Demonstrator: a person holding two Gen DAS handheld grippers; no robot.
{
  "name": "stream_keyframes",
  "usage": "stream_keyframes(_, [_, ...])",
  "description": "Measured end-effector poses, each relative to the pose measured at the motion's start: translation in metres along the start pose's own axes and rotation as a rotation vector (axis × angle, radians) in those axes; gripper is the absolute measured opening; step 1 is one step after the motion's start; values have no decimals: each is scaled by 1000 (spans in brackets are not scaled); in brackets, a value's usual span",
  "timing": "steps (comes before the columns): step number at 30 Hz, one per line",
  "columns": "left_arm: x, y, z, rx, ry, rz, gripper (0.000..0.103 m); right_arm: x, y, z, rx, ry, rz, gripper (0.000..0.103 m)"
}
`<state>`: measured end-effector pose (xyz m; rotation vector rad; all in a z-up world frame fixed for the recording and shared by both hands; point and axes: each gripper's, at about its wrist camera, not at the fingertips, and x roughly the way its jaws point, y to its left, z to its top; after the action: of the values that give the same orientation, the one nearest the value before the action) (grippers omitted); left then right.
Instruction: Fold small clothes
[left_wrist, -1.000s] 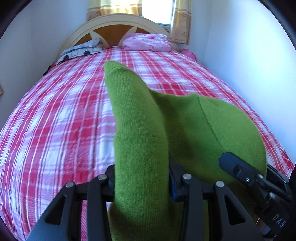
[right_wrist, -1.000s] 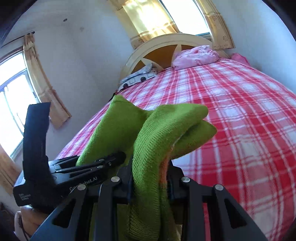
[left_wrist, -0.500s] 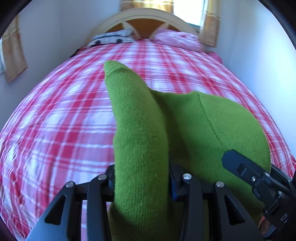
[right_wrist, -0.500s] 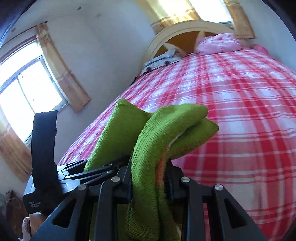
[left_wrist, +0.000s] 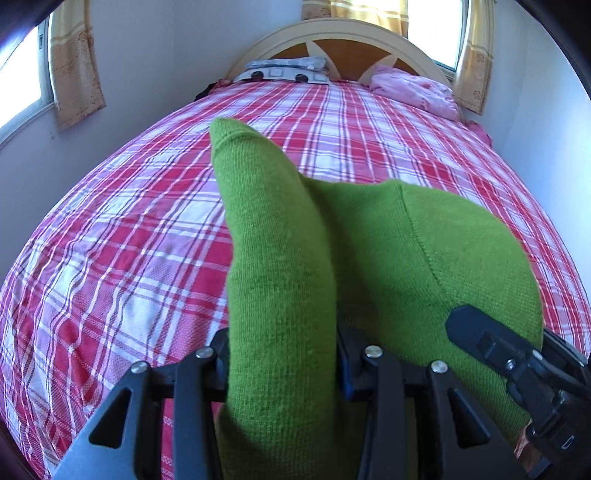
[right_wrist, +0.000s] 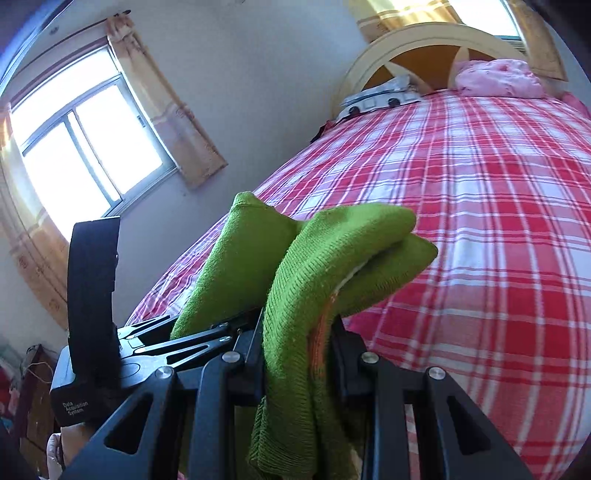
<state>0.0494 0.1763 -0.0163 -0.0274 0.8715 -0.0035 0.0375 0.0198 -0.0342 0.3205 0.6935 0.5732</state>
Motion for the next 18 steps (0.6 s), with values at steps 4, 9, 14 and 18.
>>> stream_keyframes(4, [7,10,4,-10,4,2,41,13,0,3,-4,13,8,29])
stream_keyframes(9, [18,18,20,-3,-14,8,41,29,-1,12,7,-5,23,29])
stream_keyframes(14, [37,14,43,44,-61,12,41,43,-8,25,9,-42,16,29])
stream_keyframes(18, [59,10,57,54,-78,9,41,58,-24,39,11,-67,-15,29])
